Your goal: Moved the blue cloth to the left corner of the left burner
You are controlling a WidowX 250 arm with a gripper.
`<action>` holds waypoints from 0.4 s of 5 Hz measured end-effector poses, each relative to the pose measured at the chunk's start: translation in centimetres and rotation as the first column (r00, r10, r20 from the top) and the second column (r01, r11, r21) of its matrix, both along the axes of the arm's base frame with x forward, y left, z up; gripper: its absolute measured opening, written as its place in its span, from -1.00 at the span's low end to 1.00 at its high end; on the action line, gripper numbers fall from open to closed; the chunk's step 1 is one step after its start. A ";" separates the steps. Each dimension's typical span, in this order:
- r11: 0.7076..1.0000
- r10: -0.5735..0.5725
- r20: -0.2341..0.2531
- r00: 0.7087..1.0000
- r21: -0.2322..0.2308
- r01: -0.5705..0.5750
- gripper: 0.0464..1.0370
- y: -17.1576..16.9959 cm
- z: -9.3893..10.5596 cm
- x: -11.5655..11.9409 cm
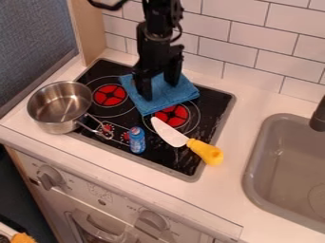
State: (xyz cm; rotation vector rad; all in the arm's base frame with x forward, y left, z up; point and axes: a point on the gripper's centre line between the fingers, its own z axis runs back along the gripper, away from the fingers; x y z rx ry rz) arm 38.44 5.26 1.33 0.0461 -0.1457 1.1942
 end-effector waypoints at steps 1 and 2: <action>1.000 0.004 -0.004 1.000 0.007 -0.004 0.93 0.1 -0.3 0.9; 1.000 -0.002 -0.002 1.000 0.008 0.002 0.93 0.2 -0.4 1.2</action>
